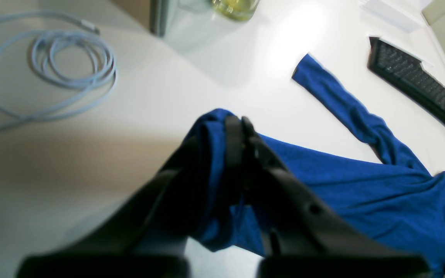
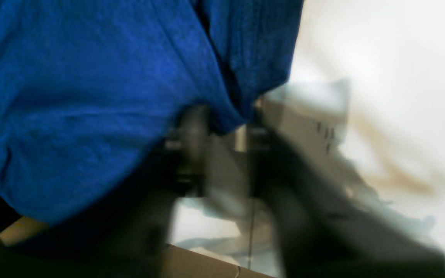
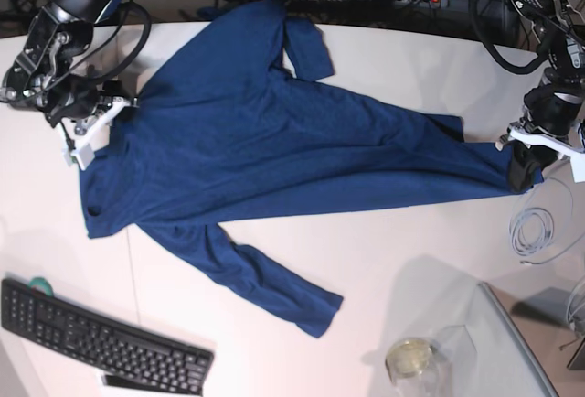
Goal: Layout the t-shirt on the table in an organized manner, then fold the t-shirt properly
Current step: 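Pull the shirt with the right gripper away from the left gripper, then lower the held shirt ends with both grippers toward the keyboard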
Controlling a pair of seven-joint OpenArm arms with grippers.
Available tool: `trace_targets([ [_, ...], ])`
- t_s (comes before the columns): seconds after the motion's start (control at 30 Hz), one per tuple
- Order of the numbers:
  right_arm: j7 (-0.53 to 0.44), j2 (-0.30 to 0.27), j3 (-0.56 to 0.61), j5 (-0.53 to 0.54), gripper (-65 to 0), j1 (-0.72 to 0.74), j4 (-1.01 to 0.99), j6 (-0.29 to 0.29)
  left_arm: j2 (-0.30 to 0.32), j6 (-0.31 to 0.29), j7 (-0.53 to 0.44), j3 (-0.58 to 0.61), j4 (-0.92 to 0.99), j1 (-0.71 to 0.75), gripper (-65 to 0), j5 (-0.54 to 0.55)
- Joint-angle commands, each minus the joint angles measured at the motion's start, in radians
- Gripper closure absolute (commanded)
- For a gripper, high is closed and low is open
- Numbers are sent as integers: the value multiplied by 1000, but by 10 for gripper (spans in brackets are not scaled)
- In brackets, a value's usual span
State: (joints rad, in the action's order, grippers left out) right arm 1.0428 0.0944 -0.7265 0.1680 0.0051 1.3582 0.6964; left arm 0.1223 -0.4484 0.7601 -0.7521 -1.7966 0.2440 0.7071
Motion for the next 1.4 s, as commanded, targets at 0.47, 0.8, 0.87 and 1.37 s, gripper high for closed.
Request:
trace_targets([
  [0.47,262,-20,2,11,-5,-121,556,2,32,-7,-29,-7,-59,-2,0,18],
  [0.8,112,-114,5,11,-3,-142,662,2,110,-7,-29,56,-139,5,0,18],
  [0.87,103,-147,3,11,-3,-118,662,2,112,-7,-29,61,-141,7,0,18],
  [1.37,-58,-232,3,12,-3,-20,662,2,193,-7,-31,64,-154,8,0,16],
])
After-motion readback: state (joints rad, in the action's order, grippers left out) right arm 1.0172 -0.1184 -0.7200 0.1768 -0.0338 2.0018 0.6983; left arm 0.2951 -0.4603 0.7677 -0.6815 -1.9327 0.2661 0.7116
